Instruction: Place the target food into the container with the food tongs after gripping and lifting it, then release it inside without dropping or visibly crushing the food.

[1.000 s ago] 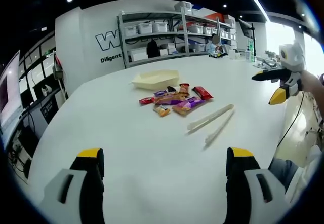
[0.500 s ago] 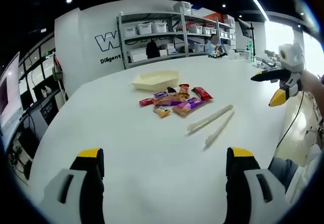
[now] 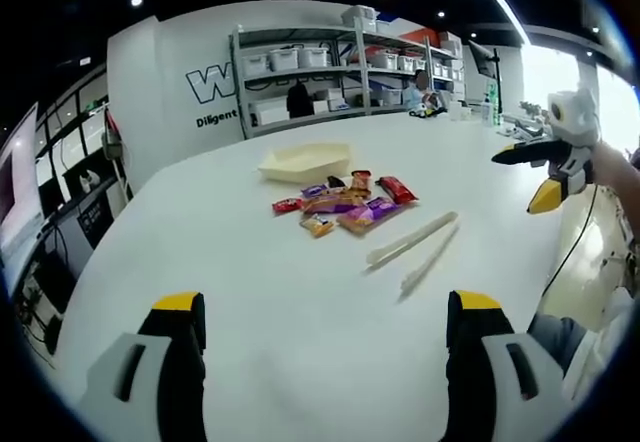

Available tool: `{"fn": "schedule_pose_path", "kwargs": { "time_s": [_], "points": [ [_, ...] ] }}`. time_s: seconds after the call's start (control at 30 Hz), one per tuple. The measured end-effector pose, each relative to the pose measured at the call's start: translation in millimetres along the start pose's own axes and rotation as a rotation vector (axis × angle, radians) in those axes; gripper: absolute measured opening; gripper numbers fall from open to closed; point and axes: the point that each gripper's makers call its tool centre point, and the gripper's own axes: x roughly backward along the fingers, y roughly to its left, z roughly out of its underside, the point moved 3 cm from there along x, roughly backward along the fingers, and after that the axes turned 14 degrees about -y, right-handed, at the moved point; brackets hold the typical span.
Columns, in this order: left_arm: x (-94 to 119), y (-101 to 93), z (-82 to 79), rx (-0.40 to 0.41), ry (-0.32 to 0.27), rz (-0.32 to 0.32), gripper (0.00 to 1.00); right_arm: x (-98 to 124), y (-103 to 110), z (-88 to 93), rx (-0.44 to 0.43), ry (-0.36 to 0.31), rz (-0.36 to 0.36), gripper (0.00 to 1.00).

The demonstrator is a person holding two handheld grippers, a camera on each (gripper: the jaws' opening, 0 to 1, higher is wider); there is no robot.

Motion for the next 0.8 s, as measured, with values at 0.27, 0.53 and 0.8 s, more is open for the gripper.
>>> {"fn": "schedule_pose_path", "kwargs": {
  "time_s": [0.27, 0.53, 0.8],
  "points": [
    [-1.2, -5.0, -1.9, 0.072, -0.022, 0.031, 0.99, 0.4, 3.0, -5.0, 0.013, -0.028, -0.017, 0.99],
    [-0.7, -3.2, -1.8, 0.057, -0.017, 0.025, 0.99, -2.8, 6.7, -16.8, 0.045, -0.078, -0.034, 0.99],
    [-1.1, -5.9, 1.1, 0.07, -0.013, 0.041, 0.99, -6.1, 8.4, -8.3, 0.031, -0.074, -0.055, 0.99]
  ]
}}
